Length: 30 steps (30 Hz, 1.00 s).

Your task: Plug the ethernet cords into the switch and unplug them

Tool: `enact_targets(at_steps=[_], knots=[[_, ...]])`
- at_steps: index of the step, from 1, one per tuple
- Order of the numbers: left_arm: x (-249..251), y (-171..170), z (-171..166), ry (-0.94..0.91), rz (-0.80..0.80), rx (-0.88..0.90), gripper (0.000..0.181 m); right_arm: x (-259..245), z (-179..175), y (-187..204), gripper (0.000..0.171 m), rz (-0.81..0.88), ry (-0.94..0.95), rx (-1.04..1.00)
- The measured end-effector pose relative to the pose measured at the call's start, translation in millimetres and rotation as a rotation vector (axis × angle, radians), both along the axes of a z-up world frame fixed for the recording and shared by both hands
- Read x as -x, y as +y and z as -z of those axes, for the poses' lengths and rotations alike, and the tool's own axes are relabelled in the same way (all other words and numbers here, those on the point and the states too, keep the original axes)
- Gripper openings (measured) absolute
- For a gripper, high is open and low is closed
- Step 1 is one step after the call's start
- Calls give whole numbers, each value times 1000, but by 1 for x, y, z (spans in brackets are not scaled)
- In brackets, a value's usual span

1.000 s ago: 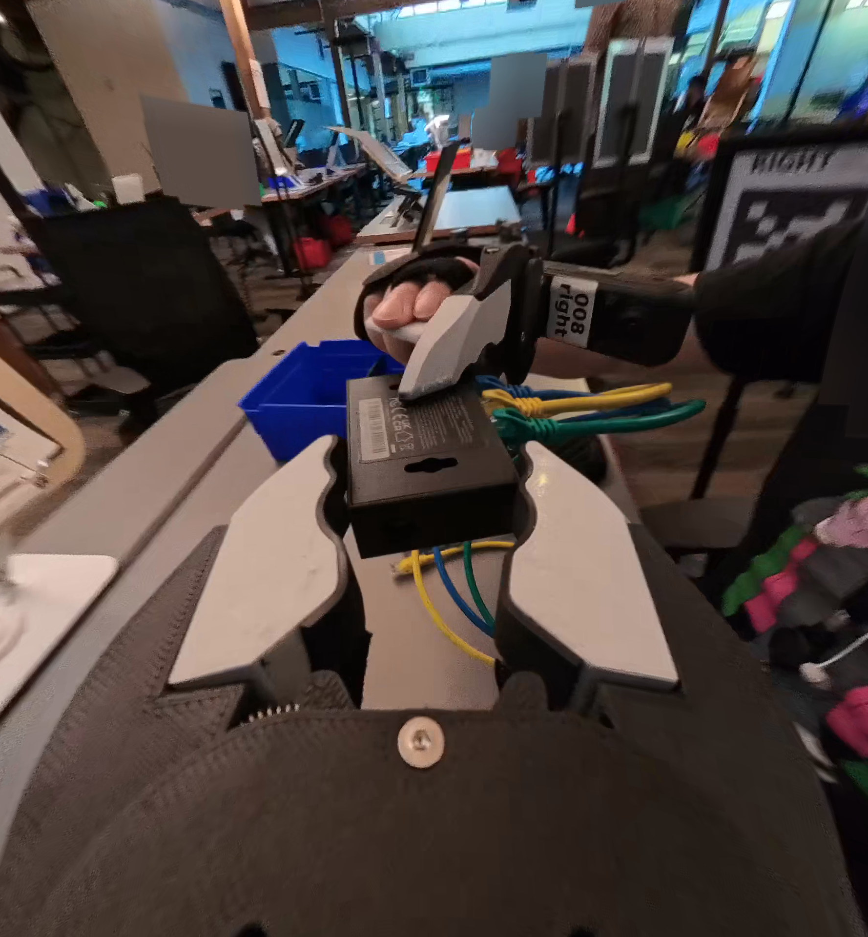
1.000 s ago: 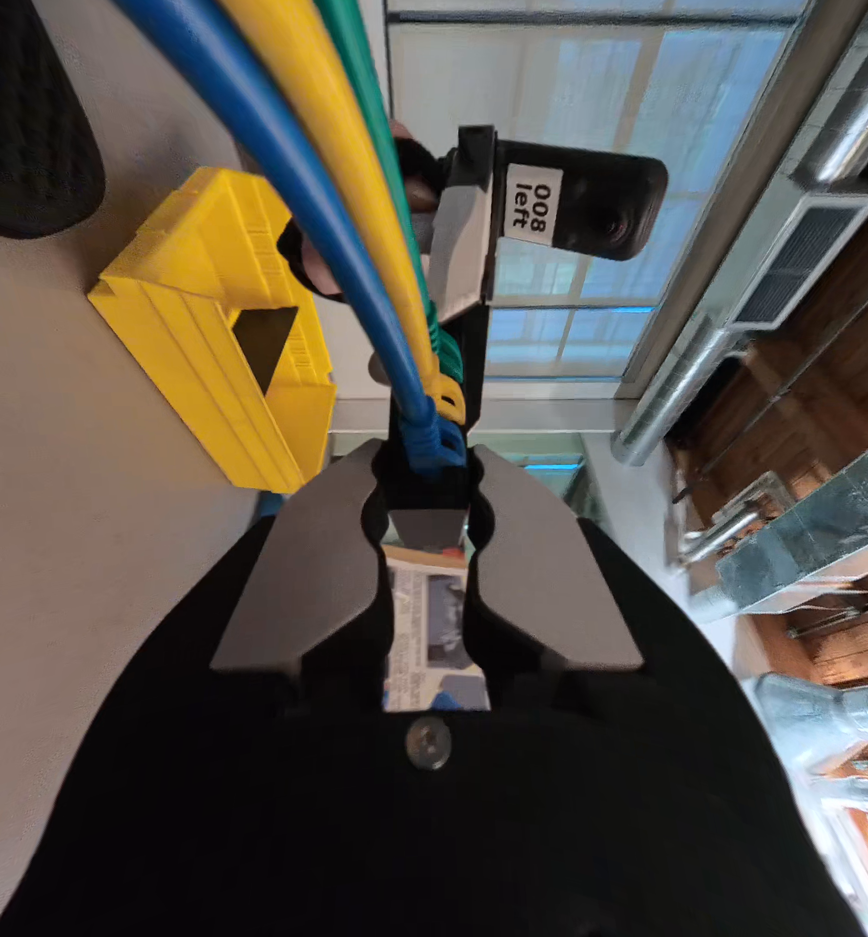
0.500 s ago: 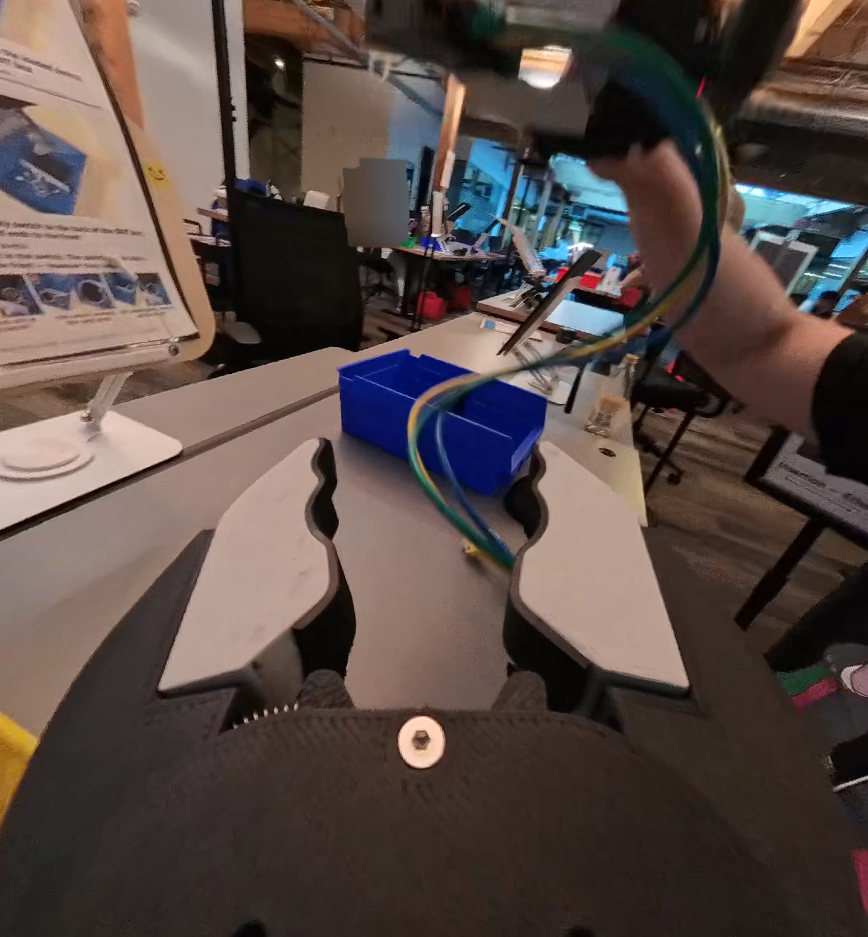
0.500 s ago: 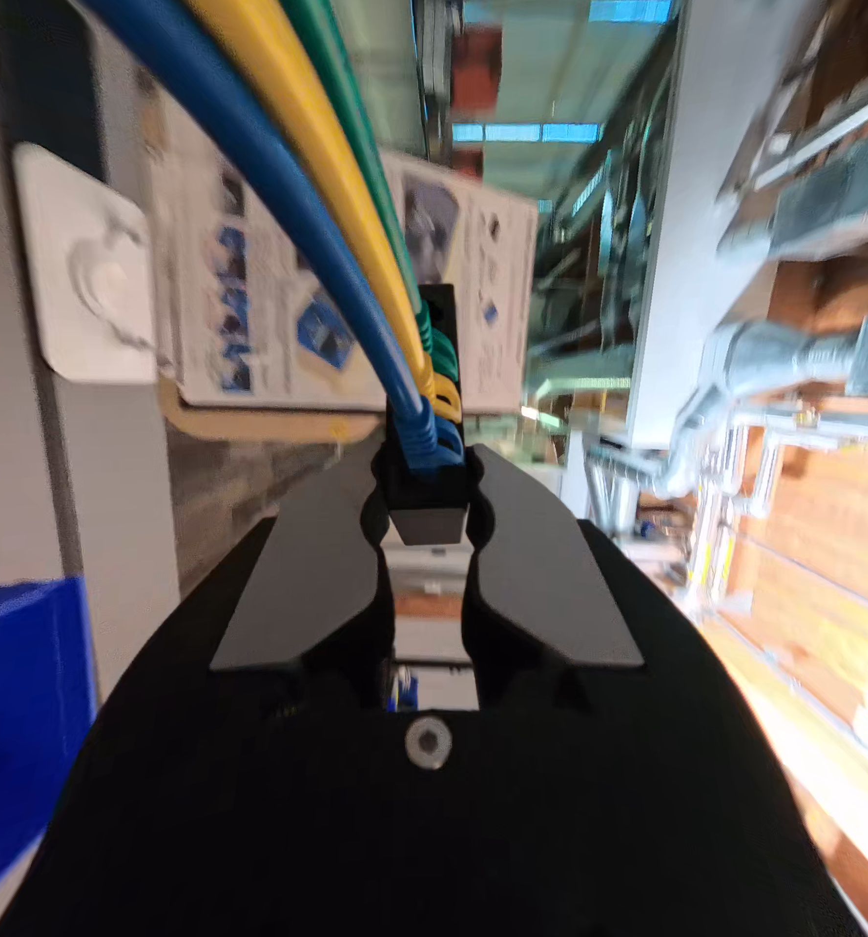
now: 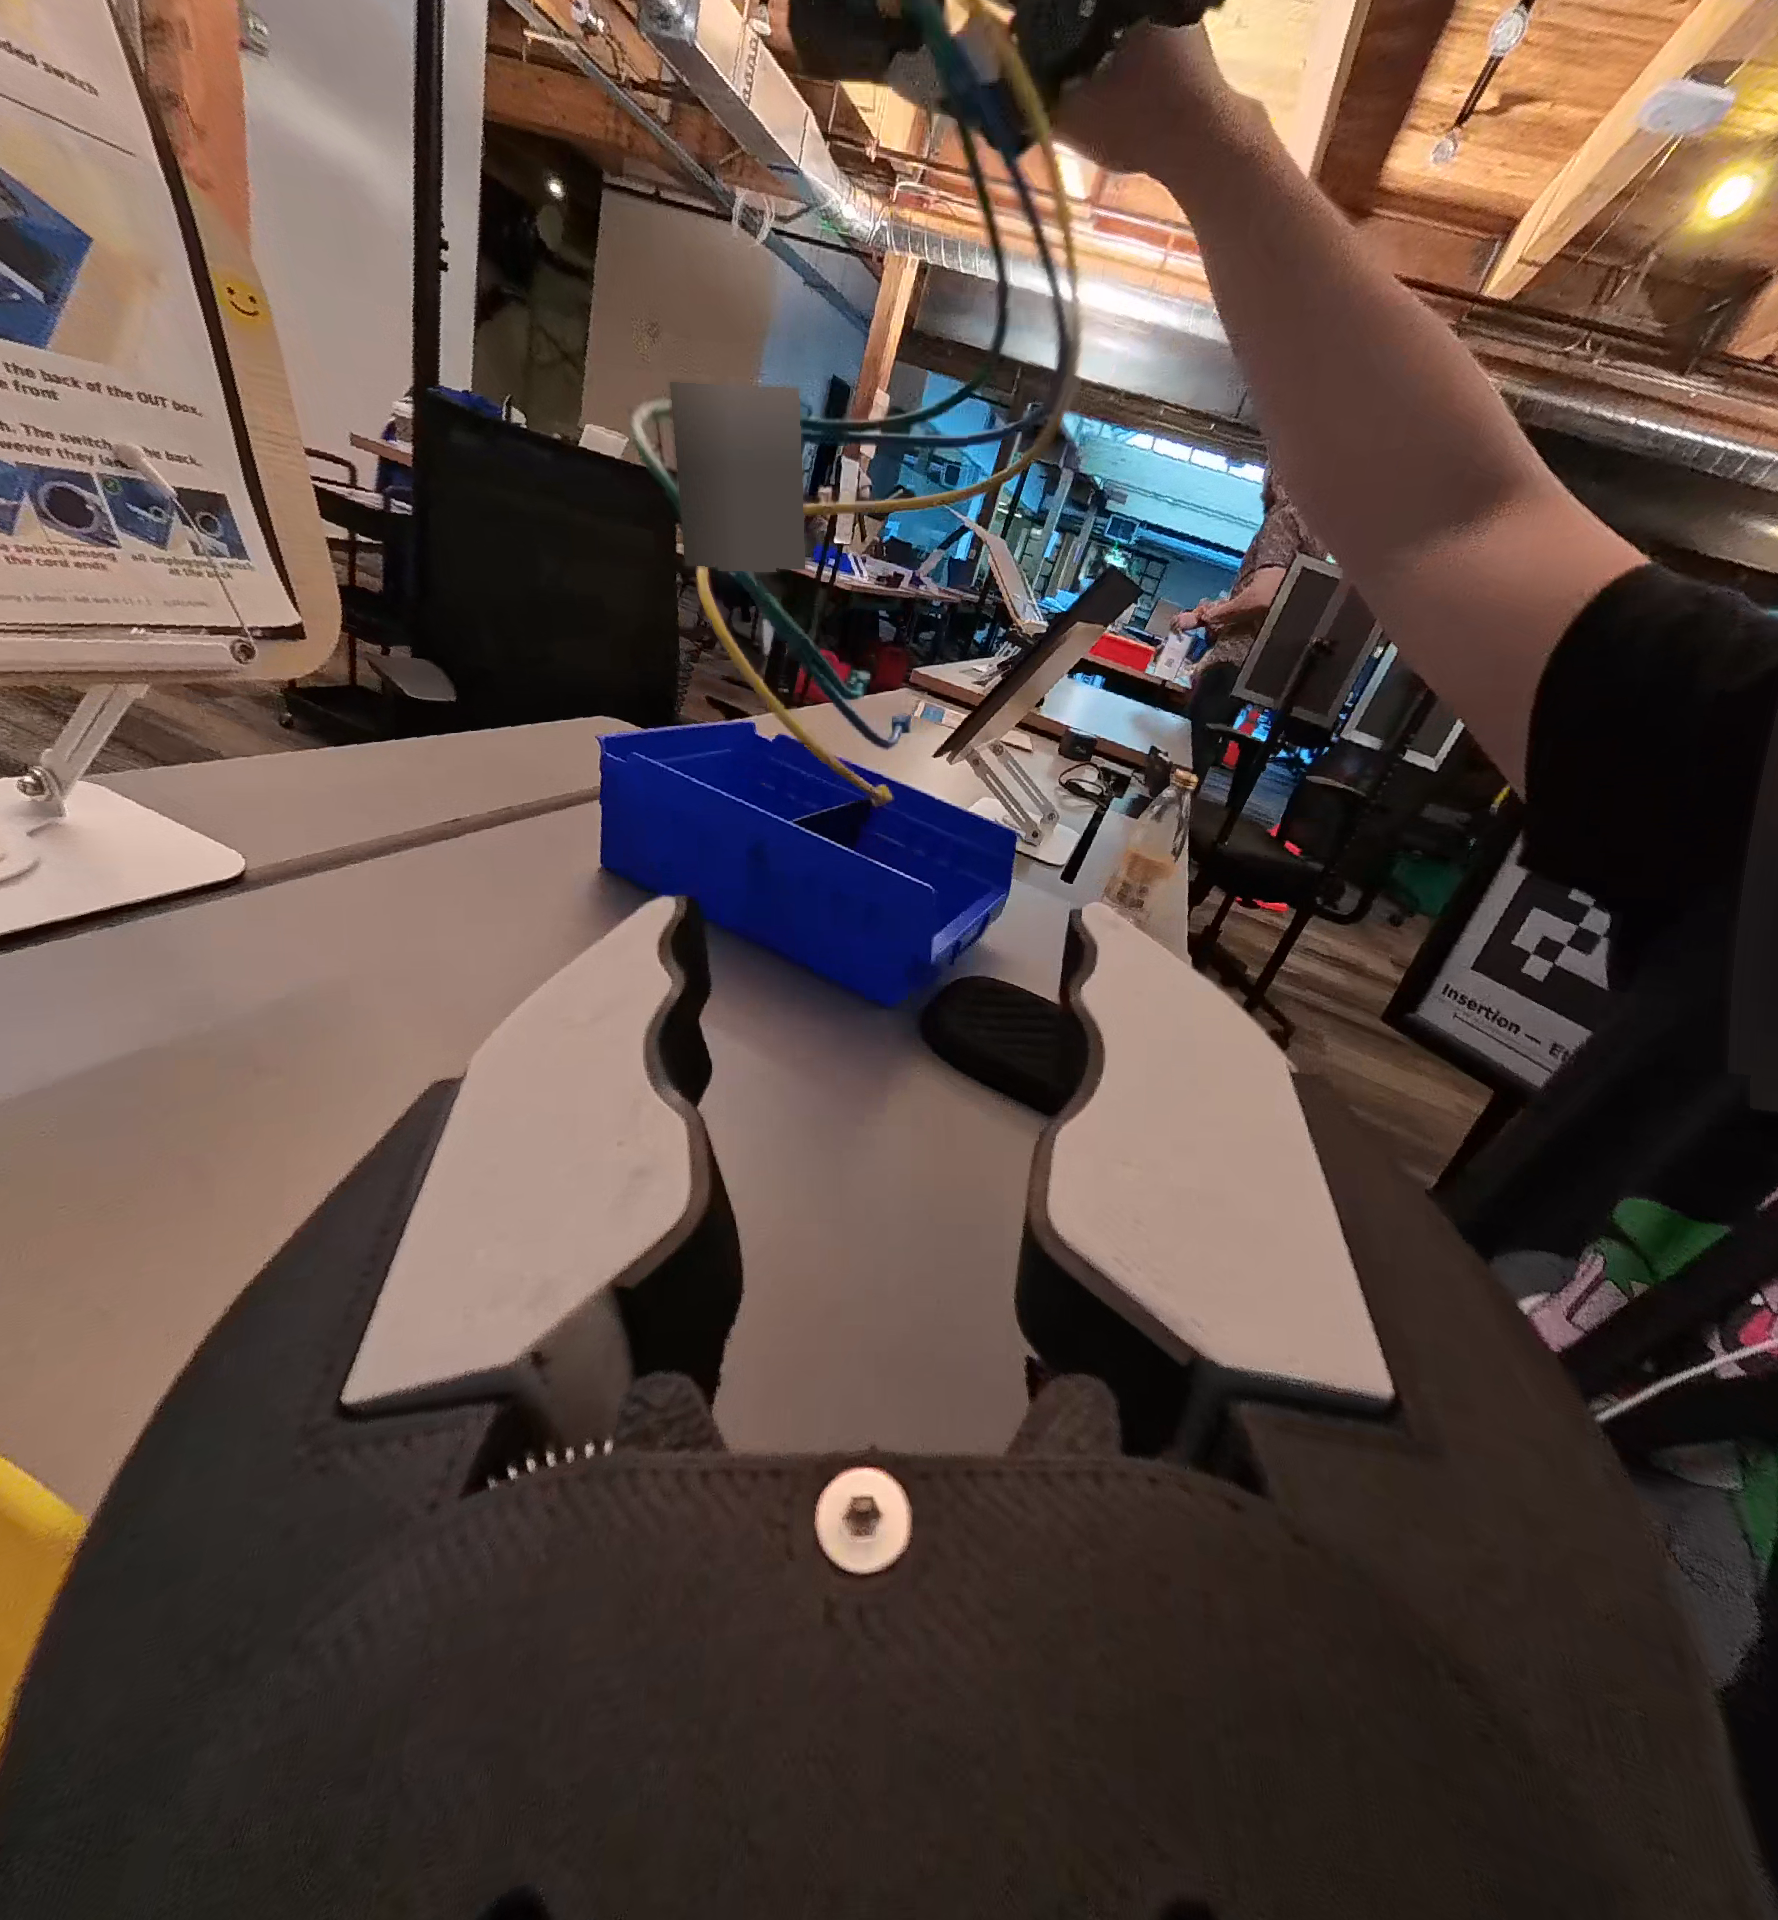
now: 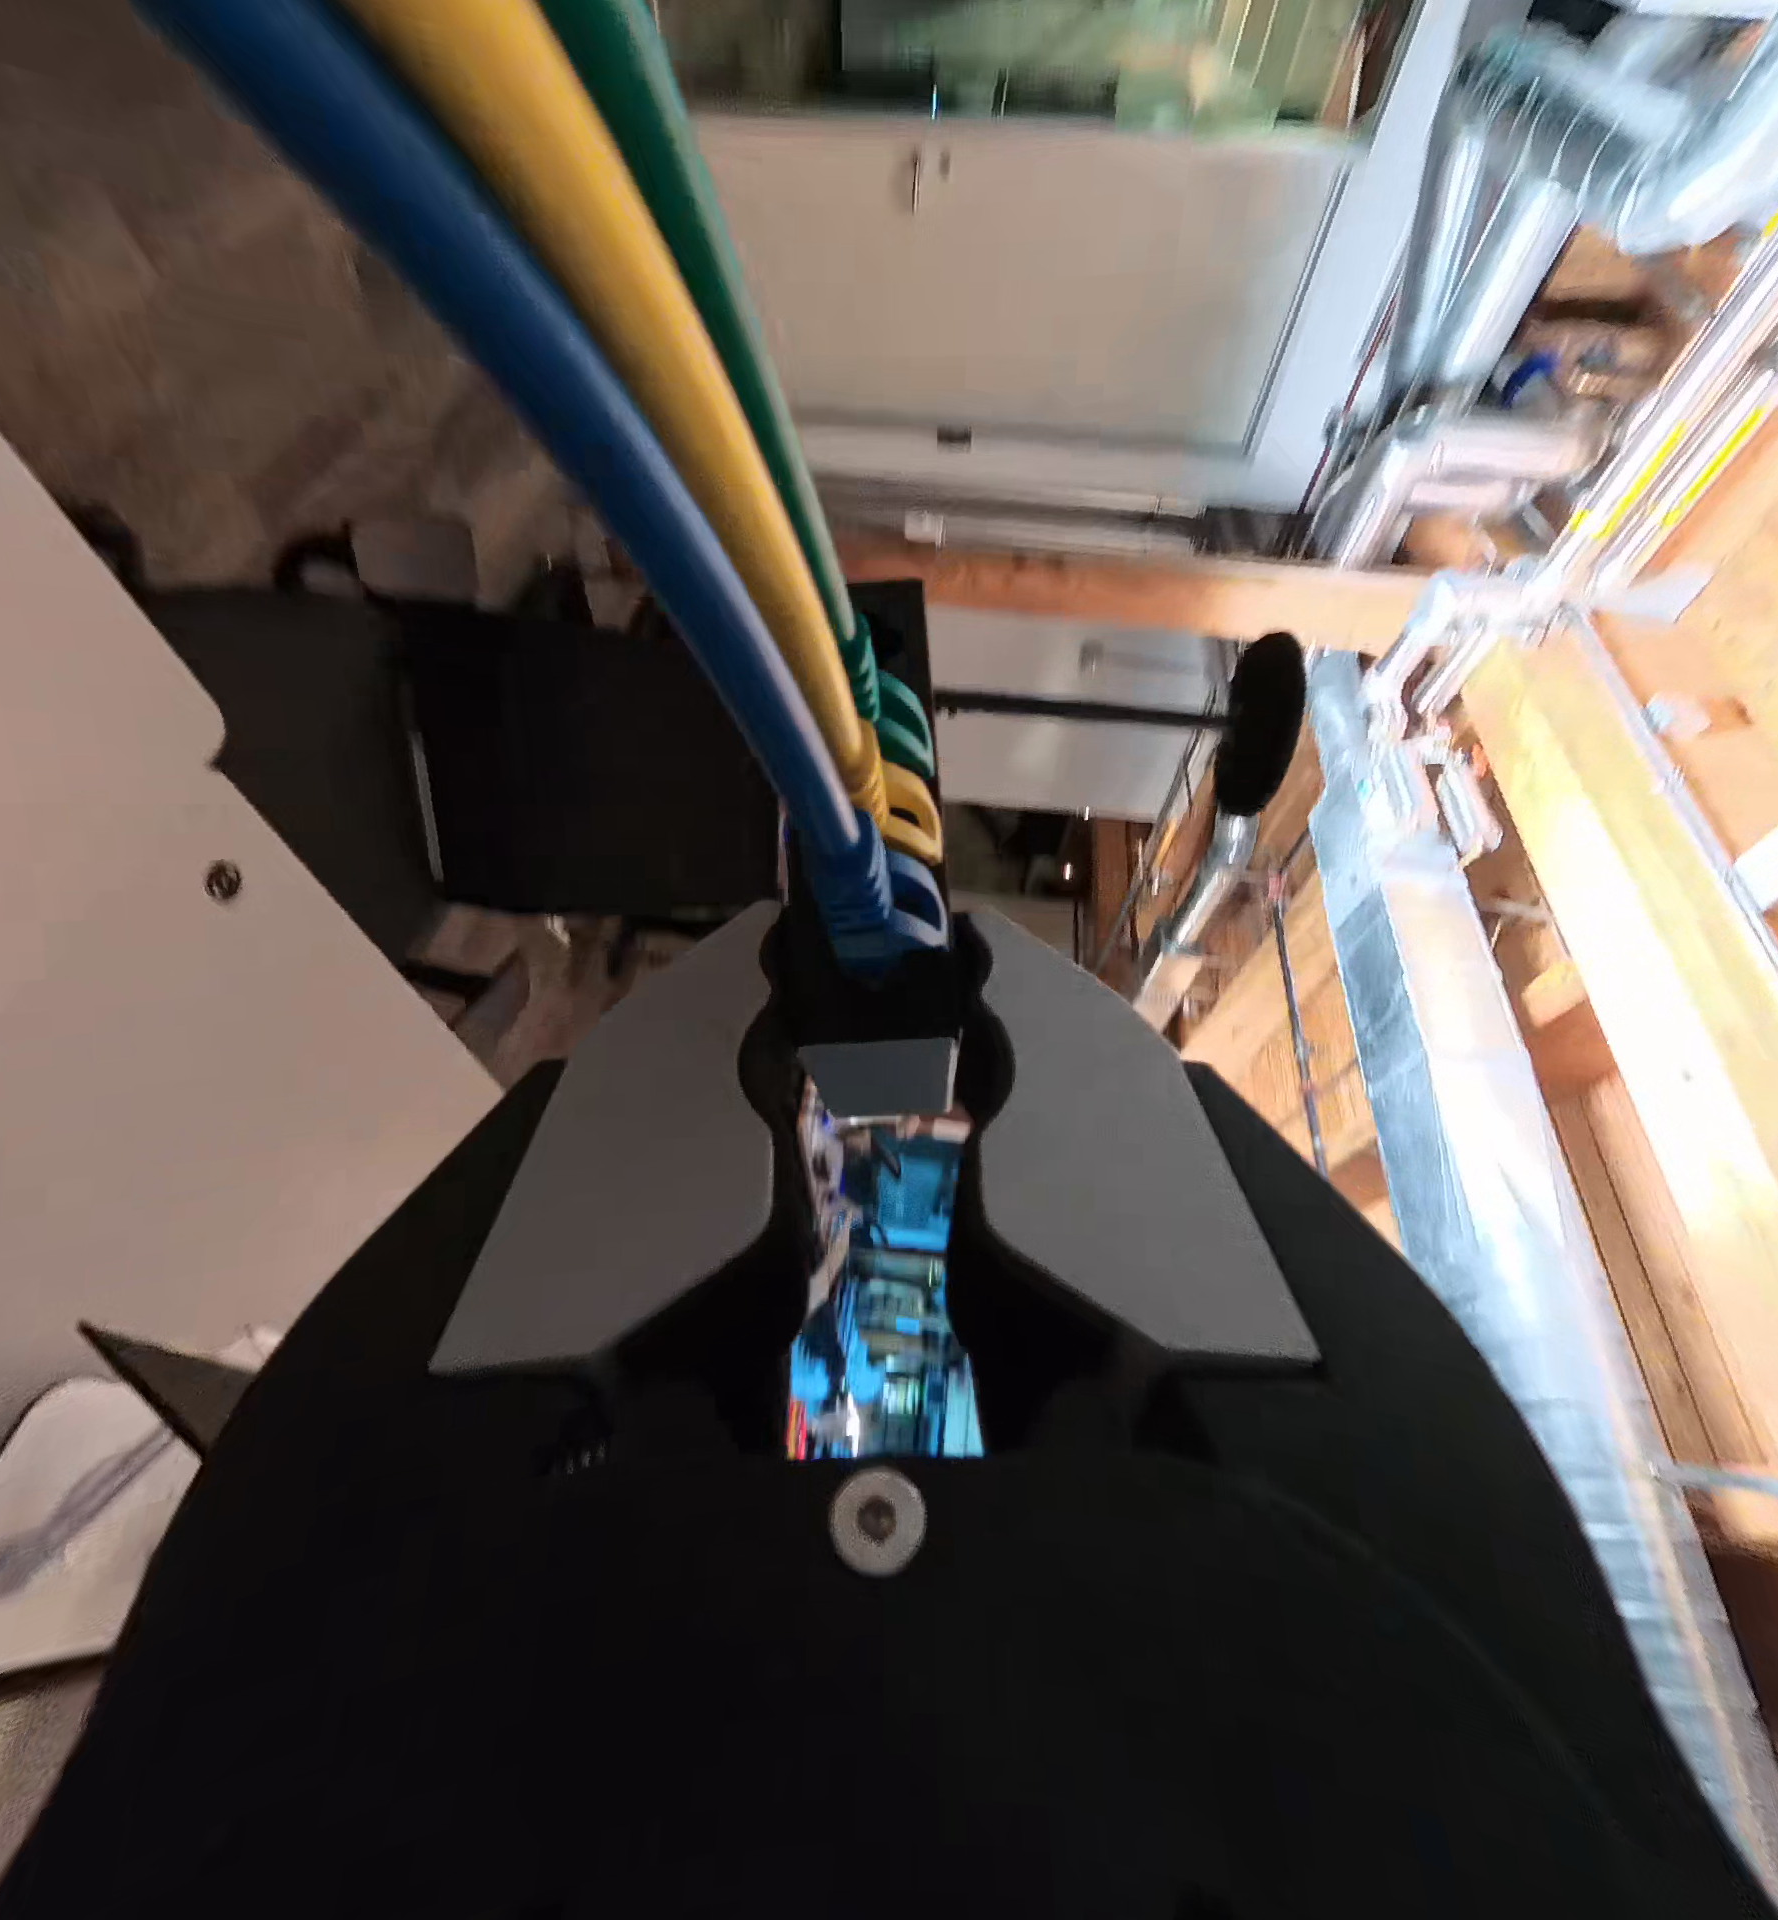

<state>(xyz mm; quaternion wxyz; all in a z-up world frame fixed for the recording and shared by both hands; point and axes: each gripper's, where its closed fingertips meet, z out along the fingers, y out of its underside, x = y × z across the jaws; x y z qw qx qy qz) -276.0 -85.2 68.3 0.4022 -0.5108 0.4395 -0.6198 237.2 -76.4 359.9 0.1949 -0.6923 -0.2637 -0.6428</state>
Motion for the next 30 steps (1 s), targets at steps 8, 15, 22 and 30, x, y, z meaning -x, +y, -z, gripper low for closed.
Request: enact_targets(at_steps=[8, 15, 22, 30], knots=[[11, -16, 13, 49, -17, -15, 64, -82, 1, -26, 28, 231, 68, -69], [16, -12, 19, 42, -45, 19, 63, -112, 24, -26, 28, 256, 101, -115], [19, -9, 27, 79, -69, 14, 63, -136, 89, -26, 28, 289, 74, -27], [17, -13, 31, 107, -75, -4, 64, -154, 134, -43, 28, 314, 121, 88]])
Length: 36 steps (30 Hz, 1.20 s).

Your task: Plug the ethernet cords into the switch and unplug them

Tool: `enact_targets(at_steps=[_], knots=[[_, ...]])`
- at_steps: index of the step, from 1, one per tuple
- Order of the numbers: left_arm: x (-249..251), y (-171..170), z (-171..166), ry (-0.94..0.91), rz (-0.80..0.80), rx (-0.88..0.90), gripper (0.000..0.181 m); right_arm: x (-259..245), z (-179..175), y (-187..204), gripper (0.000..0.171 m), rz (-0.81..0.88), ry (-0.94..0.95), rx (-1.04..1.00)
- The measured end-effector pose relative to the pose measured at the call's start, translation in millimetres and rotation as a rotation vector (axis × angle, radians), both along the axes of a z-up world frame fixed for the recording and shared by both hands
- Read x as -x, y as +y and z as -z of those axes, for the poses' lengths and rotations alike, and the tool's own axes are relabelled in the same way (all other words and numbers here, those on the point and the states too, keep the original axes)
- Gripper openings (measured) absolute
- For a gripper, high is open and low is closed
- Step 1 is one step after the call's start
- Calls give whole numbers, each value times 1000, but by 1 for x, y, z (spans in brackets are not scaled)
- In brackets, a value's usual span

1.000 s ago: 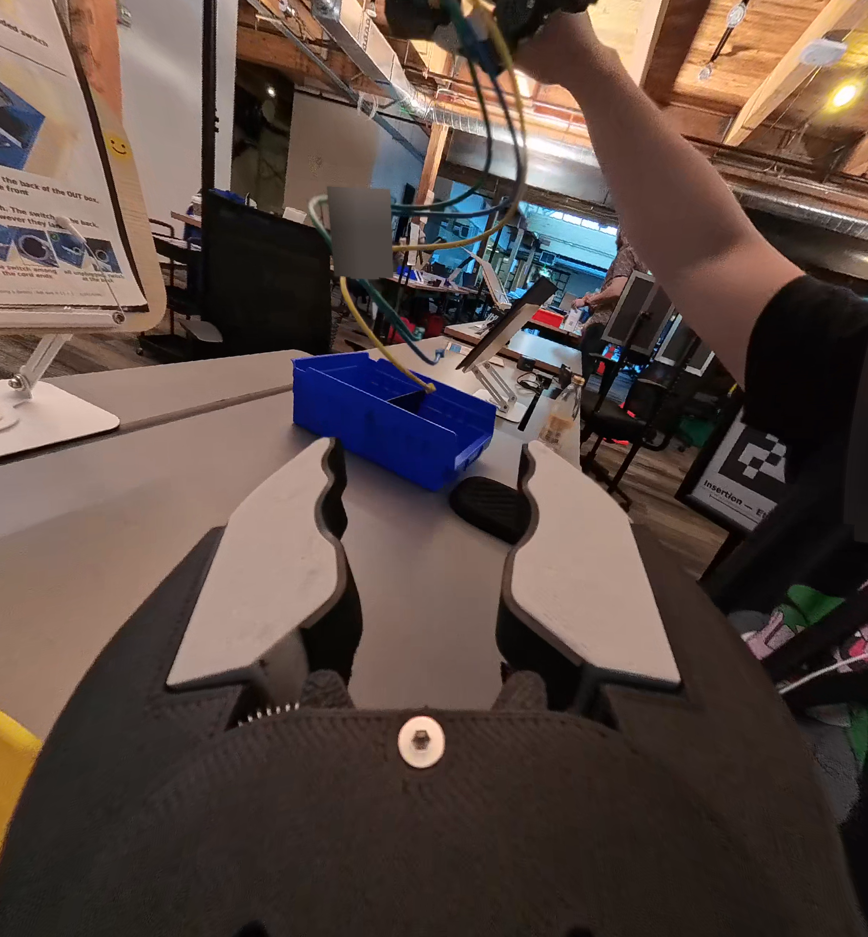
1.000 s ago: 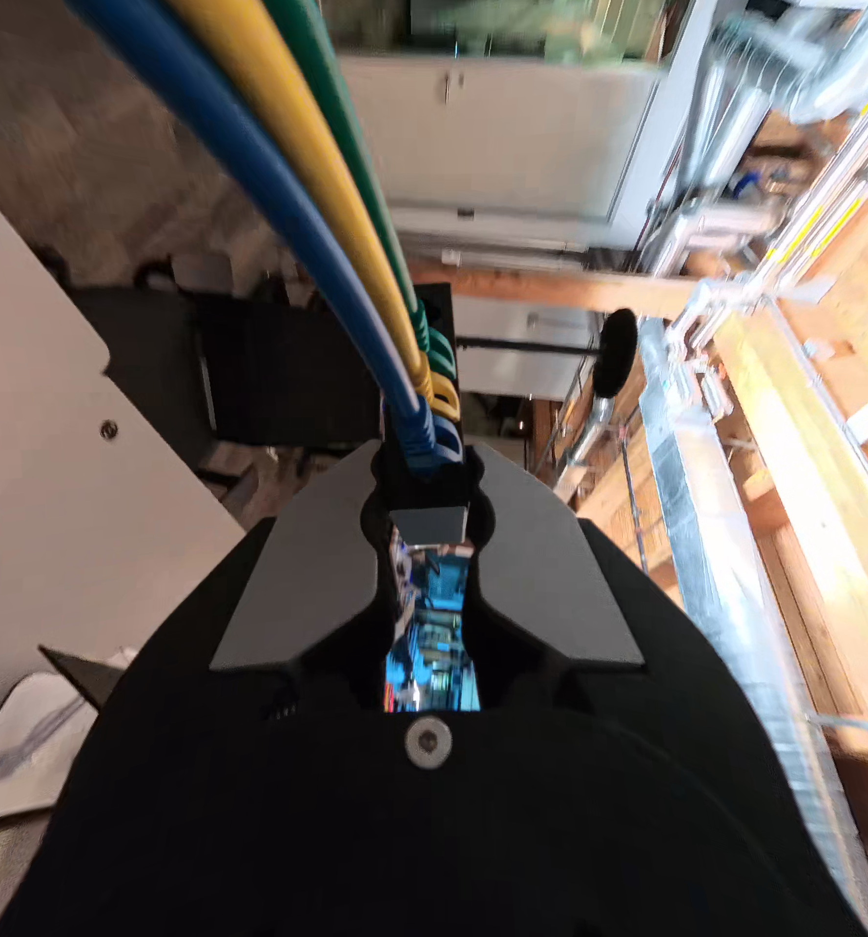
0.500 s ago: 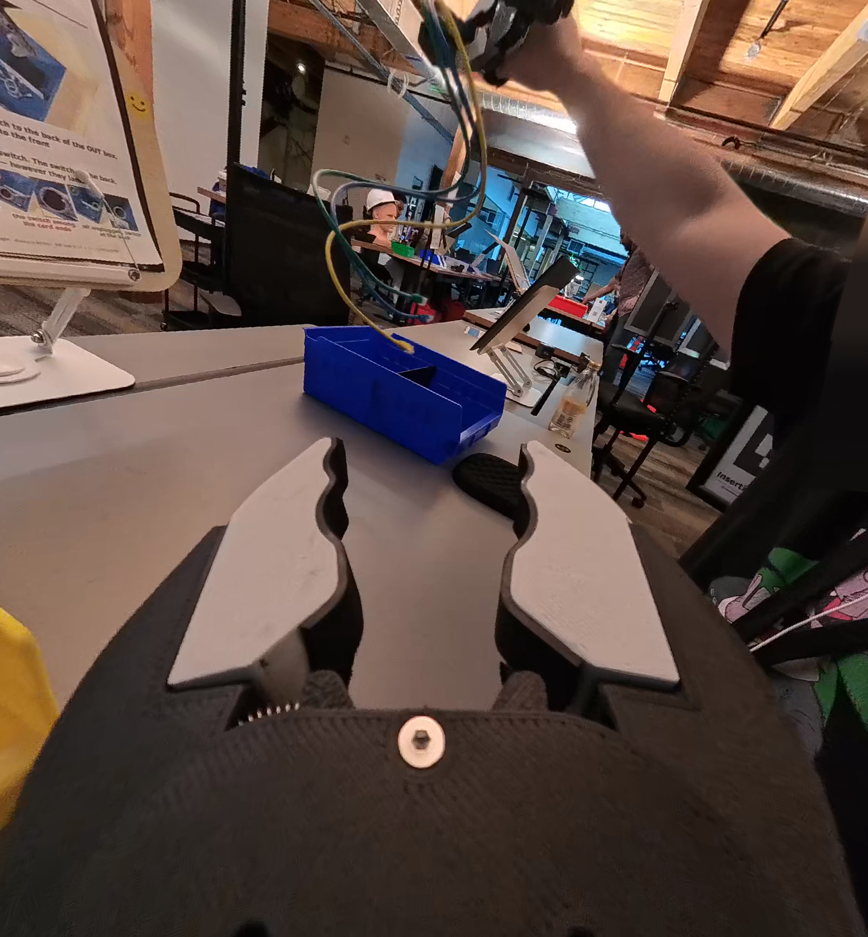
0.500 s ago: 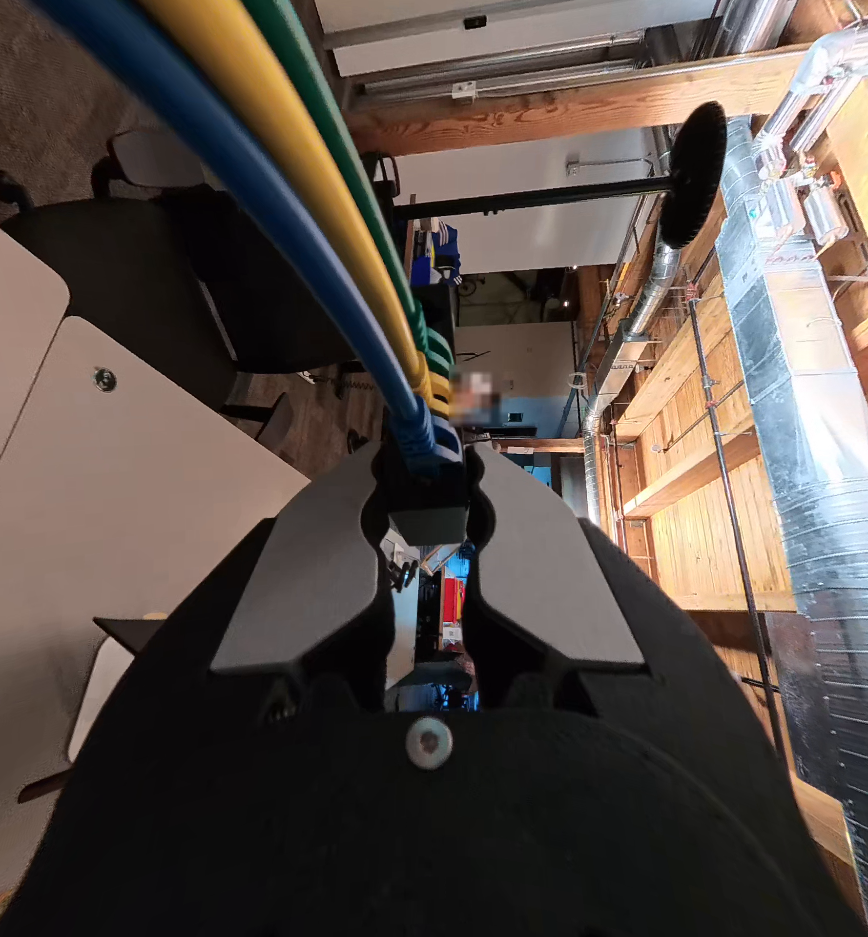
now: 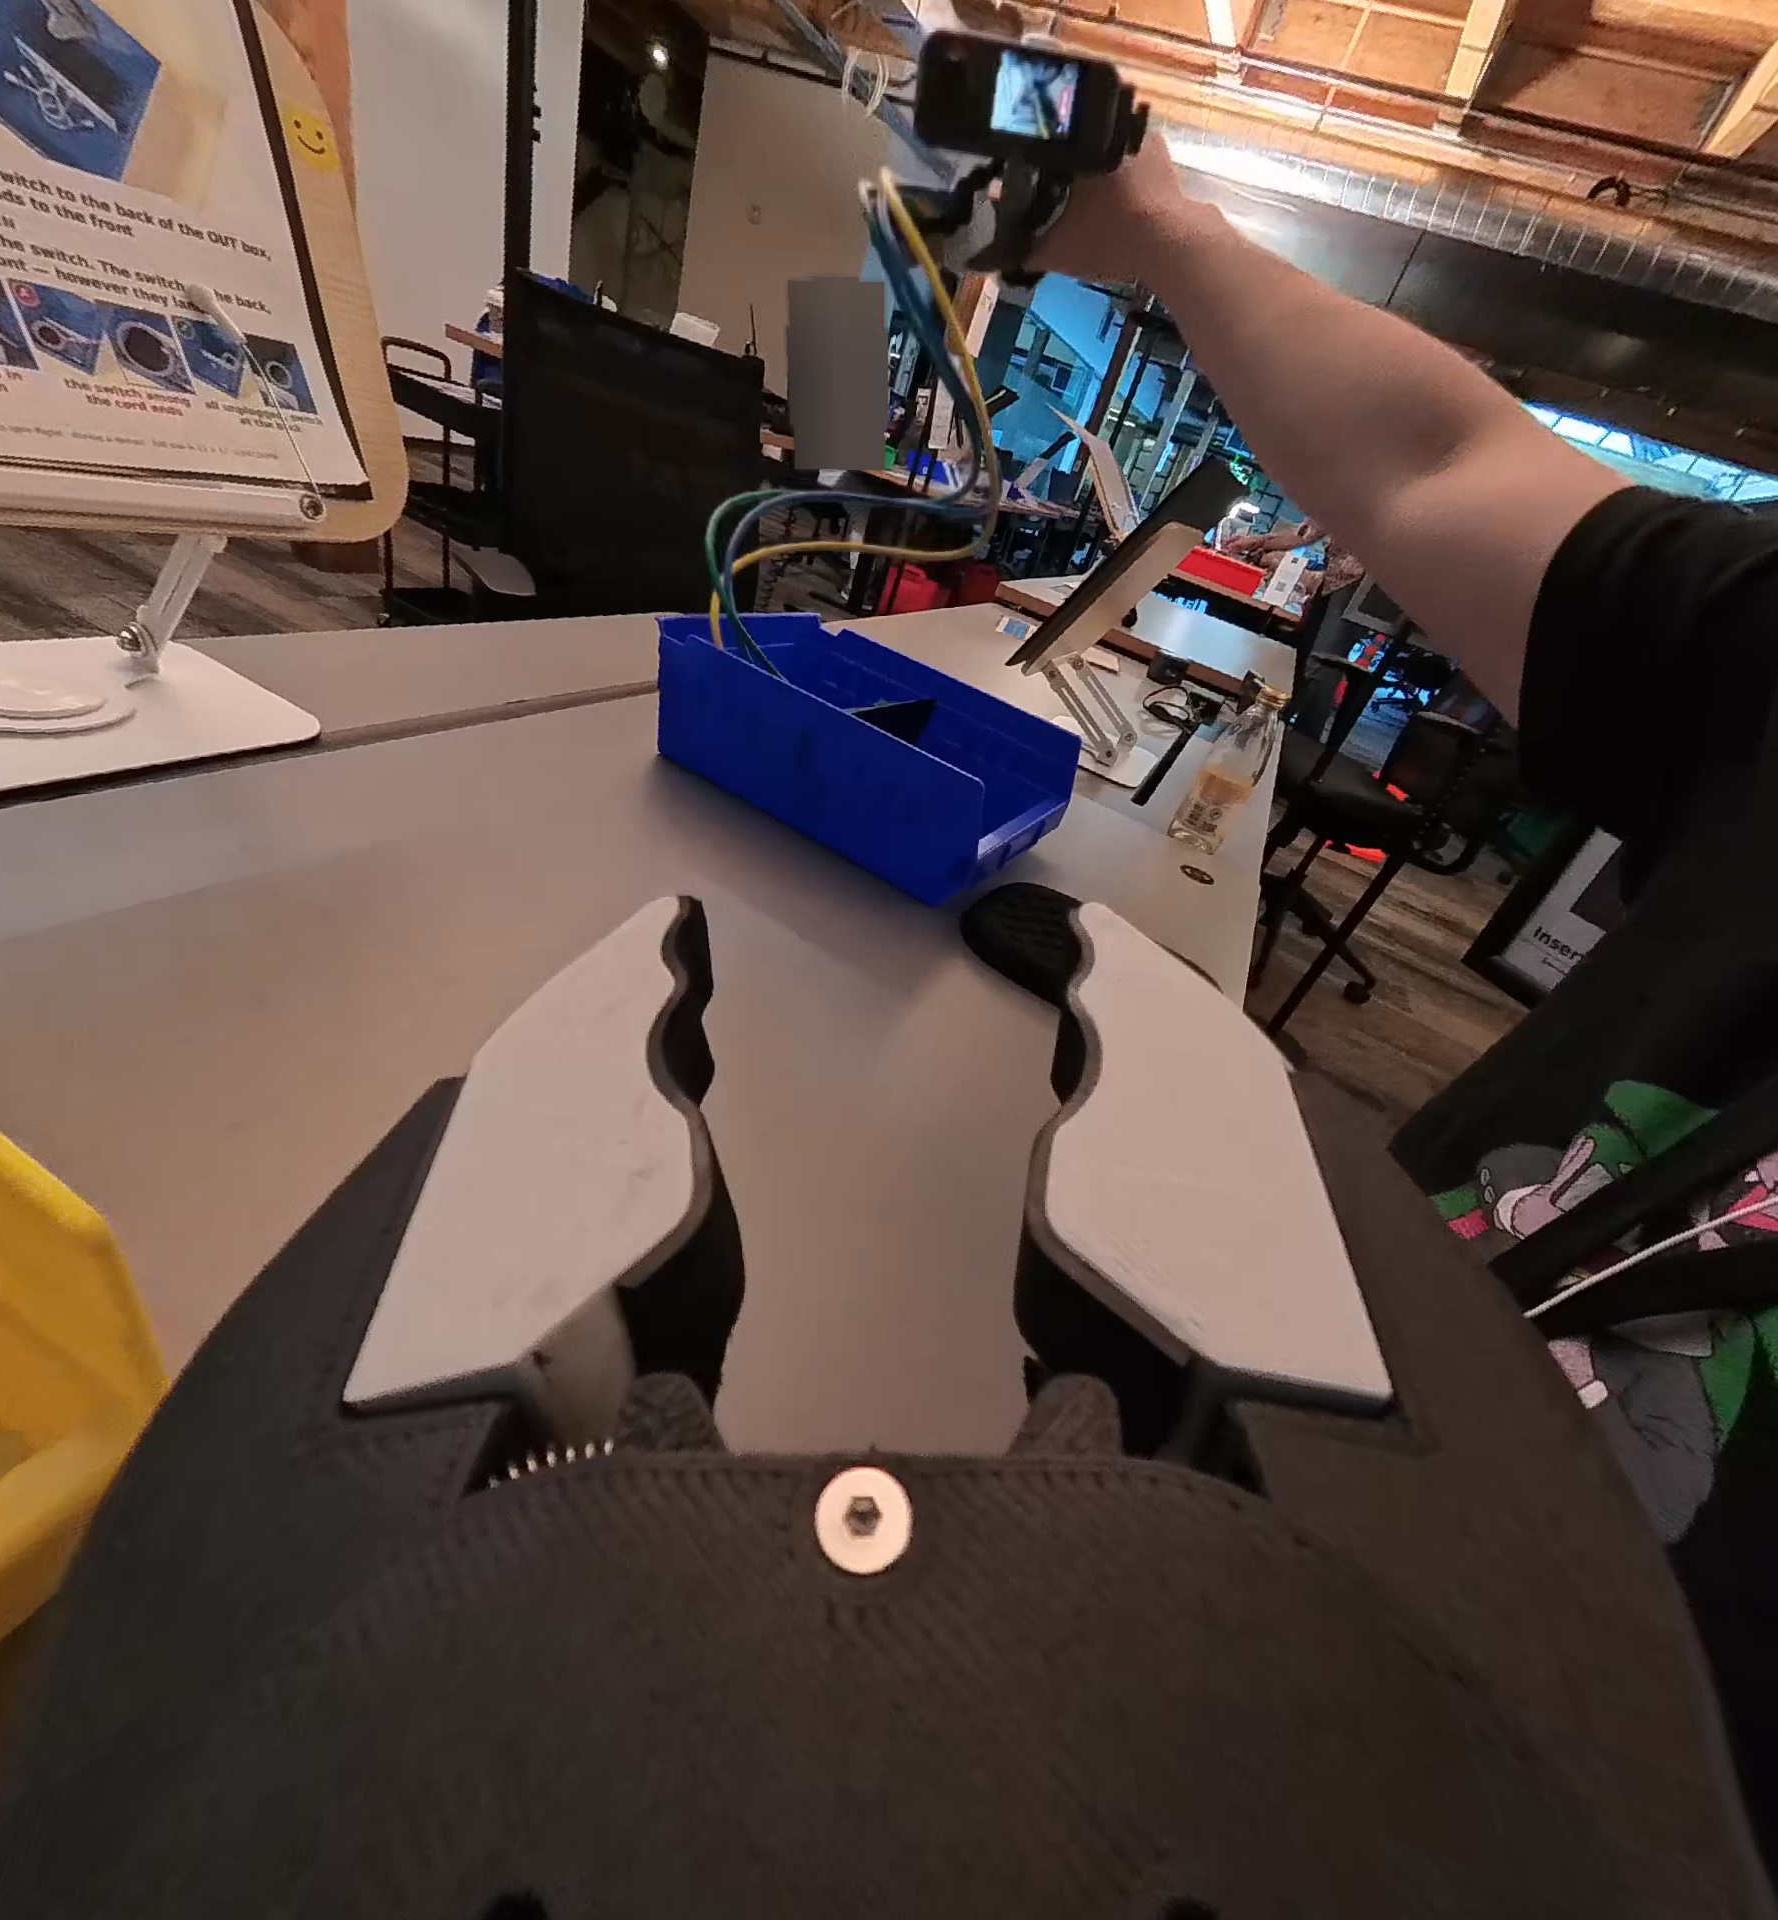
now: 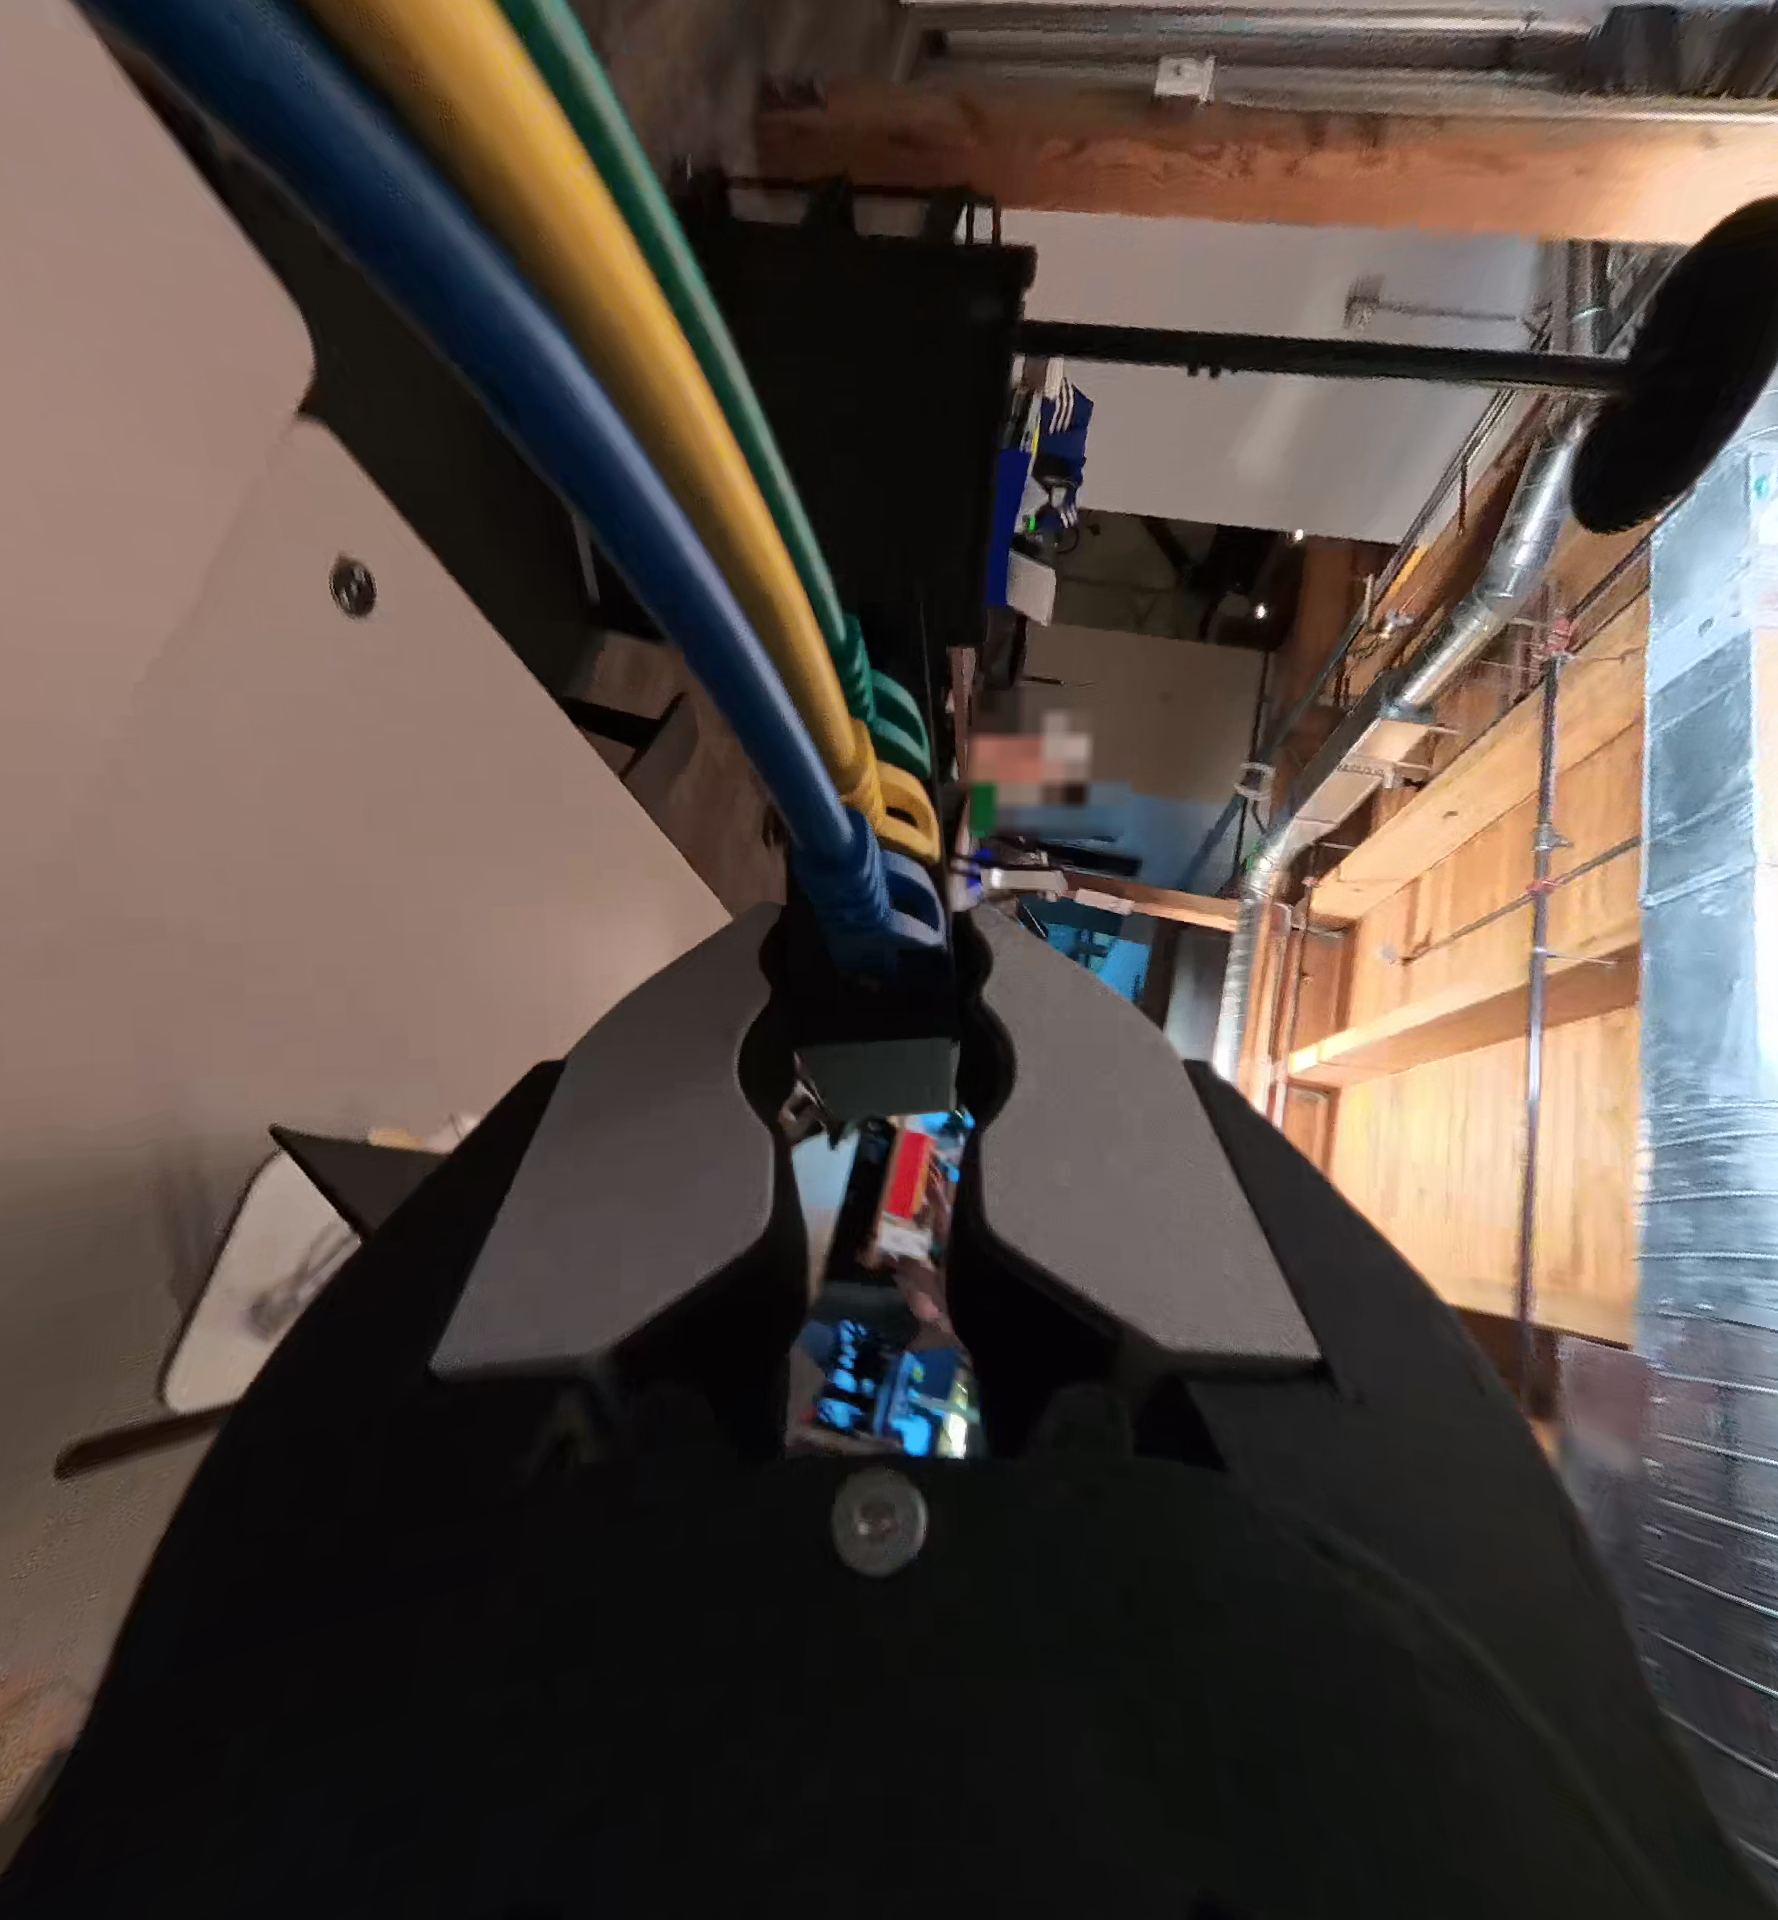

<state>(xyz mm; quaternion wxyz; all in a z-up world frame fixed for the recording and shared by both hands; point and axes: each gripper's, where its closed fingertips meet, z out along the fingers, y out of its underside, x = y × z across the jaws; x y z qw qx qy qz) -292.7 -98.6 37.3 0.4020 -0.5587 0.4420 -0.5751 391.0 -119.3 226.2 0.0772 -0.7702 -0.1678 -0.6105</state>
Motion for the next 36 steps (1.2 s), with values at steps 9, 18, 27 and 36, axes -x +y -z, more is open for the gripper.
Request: enact_targets(at_steps=[9, 18, 27, 36], knots=[[-8, -7, 2, 1, 46, 21, 63, 33, 100, 6, 28, -77, 300, 191], [-8, -15, 6, 20, 60, 17, 62, 25, 164, 16, 28, 88, 269, 326], [-9, -16, 15, 58, 65, 30, 62, 60, 243, -3, 29, 293, 516, 570], [-15, -27, 23, 107, 100, 19, 62, 90, 258, -8, 28, 408, 780, 650]])
